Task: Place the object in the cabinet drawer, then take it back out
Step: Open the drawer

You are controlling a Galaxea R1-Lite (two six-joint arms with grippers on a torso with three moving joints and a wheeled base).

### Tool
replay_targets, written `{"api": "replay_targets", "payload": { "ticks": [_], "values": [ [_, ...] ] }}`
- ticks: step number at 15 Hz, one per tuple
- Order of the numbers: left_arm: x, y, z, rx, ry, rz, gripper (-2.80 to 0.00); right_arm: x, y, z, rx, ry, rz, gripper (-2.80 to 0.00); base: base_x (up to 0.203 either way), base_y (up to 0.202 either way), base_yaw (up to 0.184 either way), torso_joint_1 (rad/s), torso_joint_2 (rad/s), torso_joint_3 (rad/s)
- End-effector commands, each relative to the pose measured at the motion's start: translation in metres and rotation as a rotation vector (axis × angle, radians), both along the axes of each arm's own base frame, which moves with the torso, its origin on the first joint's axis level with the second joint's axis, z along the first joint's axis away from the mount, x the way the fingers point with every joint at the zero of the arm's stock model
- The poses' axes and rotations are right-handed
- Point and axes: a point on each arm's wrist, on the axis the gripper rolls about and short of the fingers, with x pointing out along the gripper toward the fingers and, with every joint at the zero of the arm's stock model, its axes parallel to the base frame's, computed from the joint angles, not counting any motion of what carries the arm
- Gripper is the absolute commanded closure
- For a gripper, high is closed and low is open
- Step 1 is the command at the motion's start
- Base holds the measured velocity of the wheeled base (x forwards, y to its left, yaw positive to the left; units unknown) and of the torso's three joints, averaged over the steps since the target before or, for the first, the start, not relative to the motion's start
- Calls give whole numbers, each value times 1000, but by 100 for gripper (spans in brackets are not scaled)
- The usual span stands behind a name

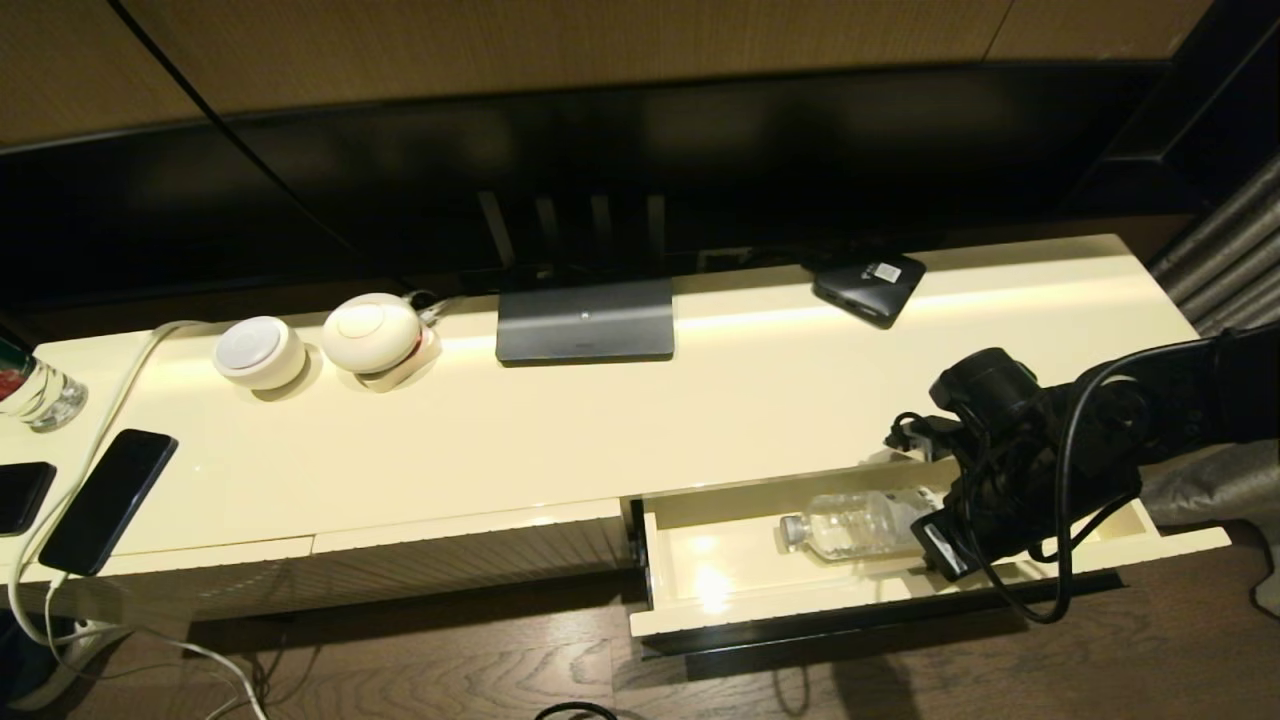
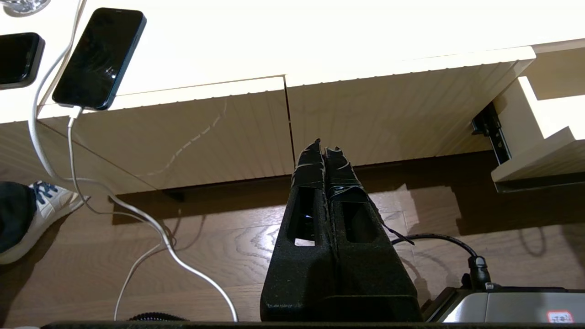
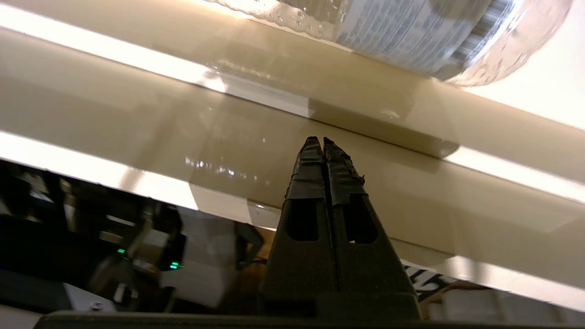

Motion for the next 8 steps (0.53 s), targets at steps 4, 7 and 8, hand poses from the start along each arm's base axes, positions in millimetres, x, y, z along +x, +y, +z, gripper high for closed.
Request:
{"api": "replay_targets", "payload": {
  "ticks": [4, 7, 8],
  "values": [
    [0, 0, -1, 0, 4, 1, 0, -8, -1, -1, -7, 111, -60, 0, 0, 0, 0, 0, 0, 0],
    [0, 0, -1, 0, 4, 1, 0, -16, -3, -1, -19, 195, -100, 0, 0, 0, 0, 0, 0, 0],
    [0, 0, -1, 0, 5, 1, 0, -19, -4, -2, -23, 217, -106, 0, 0, 0, 0, 0, 0, 0]
  ]
}}
